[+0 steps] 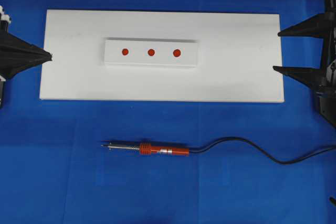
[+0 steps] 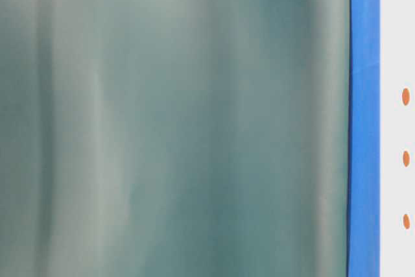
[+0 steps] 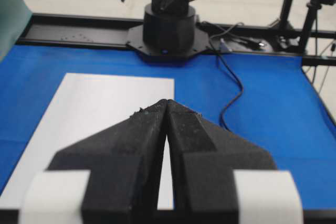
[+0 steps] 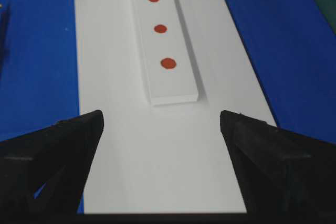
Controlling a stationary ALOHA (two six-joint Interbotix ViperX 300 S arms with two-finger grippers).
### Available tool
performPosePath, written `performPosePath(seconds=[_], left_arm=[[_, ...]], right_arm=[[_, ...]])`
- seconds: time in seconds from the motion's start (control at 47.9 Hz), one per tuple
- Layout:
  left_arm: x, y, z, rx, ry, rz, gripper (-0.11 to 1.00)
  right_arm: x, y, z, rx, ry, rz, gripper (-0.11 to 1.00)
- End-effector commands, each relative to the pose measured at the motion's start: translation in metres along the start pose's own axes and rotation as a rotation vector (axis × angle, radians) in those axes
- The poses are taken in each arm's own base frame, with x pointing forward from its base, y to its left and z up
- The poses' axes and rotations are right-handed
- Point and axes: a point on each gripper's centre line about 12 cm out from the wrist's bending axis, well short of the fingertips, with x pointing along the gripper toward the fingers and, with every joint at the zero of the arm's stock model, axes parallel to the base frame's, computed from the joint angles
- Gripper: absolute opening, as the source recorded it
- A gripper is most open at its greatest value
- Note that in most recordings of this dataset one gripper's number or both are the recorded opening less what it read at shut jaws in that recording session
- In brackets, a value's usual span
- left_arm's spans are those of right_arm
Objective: Touch the tip of the soldering iron to the mark.
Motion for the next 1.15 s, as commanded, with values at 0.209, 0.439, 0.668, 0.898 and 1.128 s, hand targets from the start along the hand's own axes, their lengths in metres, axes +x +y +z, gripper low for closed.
performPosePath(seconds=[0.209,0.439,0.668,0.898,1.128], left_arm=[[0.0021,-0.0004,0.0022,0.001,-0.003,-0.002,0.0],[0.0021,-0.0004,0.0022,0.001,-0.003,-0.002,0.0],[0.0021,-0.0004,0.0022,0.001,-0.003,-0.002,0.0],[0.0019,-0.0004,0.0025,0.0,-0.005,-0.002,0.0],[0.0019,-0.0004,0.0025,0.001,-0.005,-0.002,0.0]], right_arm=[[-0.0001,0.0028,0.0057,0.003,-0.015,0.014,0.85],[-0.0002,0.0047,0.0055,0.001,-0.014,0.025,0.85],[-0.0002,0.0048,0.0053,0.001,-0.013,0.025,0.85],[-0.0002,0.0049,0.0054,0.001,-0.014,0.026,0.85],[-0.0005,0.0049,0.0056,0.001,-0.015,0.026,0.85]])
